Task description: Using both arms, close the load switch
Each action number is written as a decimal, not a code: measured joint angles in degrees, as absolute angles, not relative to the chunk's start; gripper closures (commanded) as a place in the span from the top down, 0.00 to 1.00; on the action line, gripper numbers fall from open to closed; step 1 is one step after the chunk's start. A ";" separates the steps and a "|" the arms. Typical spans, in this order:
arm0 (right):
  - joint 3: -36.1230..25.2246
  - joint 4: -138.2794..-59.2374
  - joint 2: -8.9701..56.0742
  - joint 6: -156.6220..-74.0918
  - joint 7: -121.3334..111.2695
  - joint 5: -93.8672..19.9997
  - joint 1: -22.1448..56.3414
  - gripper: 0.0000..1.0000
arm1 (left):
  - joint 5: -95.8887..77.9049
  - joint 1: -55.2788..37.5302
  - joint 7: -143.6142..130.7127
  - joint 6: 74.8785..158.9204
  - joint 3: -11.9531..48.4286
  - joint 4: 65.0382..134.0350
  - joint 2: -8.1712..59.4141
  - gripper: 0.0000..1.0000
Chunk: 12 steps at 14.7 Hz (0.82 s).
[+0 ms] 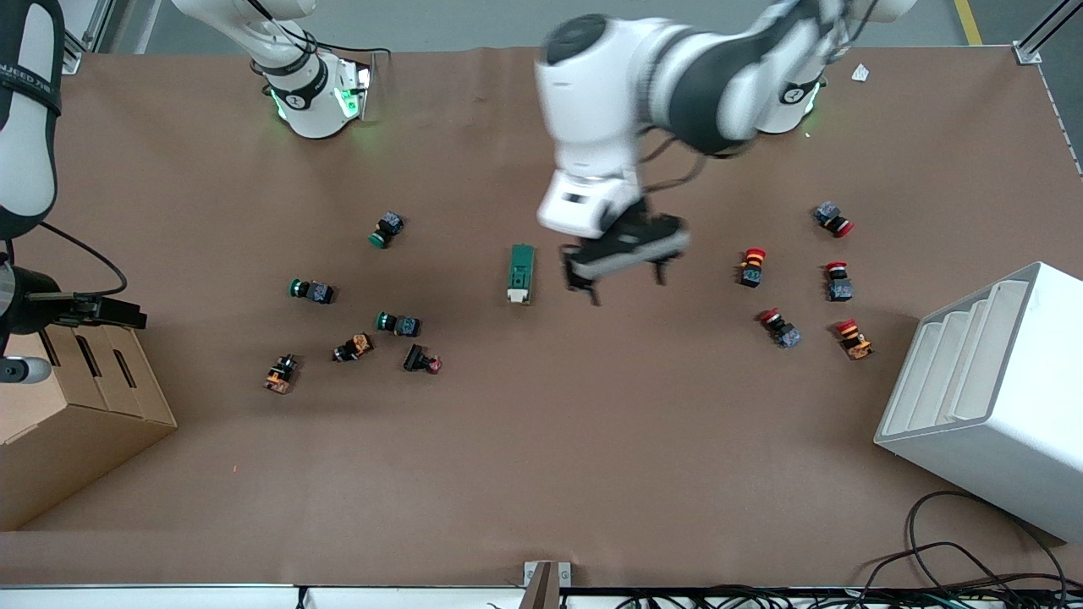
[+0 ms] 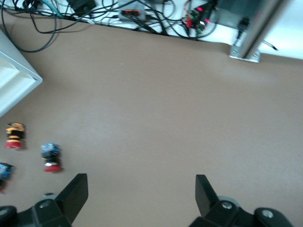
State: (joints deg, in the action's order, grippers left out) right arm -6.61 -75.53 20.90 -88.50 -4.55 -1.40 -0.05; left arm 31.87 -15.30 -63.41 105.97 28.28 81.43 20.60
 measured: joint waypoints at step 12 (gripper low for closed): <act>-5.75 -100.69 -4.08 -92.71 -4.82 1.14 1.49 1.00 | 11.99 2.82 -25.88 92.43 22.67 81.96 7.33 1.00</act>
